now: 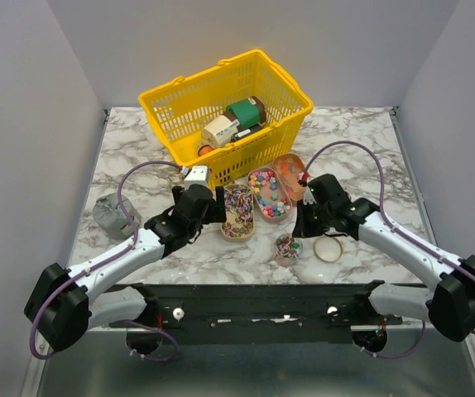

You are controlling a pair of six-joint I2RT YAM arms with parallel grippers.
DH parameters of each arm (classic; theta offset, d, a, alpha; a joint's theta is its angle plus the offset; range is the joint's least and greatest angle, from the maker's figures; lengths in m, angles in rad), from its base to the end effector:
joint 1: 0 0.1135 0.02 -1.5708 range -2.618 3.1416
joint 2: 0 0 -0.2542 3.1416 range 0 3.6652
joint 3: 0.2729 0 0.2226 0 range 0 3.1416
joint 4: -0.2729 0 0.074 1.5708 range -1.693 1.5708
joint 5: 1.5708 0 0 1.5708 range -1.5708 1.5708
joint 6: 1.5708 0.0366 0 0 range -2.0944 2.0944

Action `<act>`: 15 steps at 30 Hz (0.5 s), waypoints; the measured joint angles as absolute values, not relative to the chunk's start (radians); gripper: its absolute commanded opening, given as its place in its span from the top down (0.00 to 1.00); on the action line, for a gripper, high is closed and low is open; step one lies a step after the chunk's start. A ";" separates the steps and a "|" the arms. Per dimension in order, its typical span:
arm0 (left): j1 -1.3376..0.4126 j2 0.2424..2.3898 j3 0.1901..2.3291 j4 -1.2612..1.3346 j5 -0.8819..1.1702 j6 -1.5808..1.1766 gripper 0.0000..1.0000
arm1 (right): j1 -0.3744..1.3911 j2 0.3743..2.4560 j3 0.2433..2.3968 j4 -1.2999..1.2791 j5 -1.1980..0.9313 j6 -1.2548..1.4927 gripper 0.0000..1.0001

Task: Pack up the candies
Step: Move the packing bottle to the center of the board.

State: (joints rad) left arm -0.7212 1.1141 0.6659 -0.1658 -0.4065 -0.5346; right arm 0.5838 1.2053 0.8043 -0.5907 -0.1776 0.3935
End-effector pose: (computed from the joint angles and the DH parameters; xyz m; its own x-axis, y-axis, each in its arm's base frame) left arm 0.1711 -0.1311 0.2408 -0.5577 -0.1328 -0.8194 0.0926 0.9710 -0.2204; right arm 0.1718 0.1212 0.2304 -0.8839 -0.1316 -0.4487 -0.3078 0.8862 0.3464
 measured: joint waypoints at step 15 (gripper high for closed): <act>-0.721 1.114 0.666 -0.166 -0.406 -0.535 0.01 | 0.585 1.272 0.831 -0.819 0.177 0.648 0.52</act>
State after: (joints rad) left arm -0.7208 1.1141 0.6659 -0.1658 -0.4057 -0.5354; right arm 0.5846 1.2720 0.8314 -0.8188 0.1768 0.6479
